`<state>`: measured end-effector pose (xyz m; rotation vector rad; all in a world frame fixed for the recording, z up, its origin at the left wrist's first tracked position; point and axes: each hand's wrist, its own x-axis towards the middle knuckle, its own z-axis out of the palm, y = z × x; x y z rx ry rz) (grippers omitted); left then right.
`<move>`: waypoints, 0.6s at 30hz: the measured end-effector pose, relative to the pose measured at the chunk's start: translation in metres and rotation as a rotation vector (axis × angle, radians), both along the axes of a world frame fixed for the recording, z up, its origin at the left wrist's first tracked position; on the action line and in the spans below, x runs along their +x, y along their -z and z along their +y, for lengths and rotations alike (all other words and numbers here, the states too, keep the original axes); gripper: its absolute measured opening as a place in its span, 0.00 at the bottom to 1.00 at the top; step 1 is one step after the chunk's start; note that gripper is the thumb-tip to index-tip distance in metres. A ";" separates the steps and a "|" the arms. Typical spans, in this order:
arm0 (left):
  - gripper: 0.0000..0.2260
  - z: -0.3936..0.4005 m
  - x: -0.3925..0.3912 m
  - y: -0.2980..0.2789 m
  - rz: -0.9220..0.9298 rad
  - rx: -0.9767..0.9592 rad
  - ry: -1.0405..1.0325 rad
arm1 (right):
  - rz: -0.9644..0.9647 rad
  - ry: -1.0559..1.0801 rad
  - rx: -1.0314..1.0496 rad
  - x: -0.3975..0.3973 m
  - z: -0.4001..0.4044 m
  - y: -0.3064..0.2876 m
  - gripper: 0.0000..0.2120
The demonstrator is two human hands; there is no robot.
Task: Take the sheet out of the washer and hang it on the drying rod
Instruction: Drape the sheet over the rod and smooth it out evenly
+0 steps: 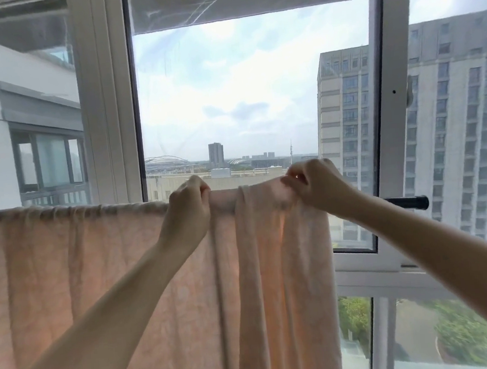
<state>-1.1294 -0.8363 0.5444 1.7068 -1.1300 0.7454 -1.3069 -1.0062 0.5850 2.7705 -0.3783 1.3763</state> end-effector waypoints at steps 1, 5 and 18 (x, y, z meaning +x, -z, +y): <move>0.05 0.001 0.005 -0.003 0.042 -0.043 -0.040 | -0.024 0.028 0.010 -0.005 -0.010 -0.008 0.09; 0.05 0.005 0.024 -0.007 0.123 -0.037 -0.172 | -0.032 0.090 0.059 -0.033 -0.040 -0.025 0.05; 0.03 -0.051 -0.050 -0.002 -0.195 0.174 0.280 | 0.219 0.018 0.222 -0.055 -0.024 0.003 0.05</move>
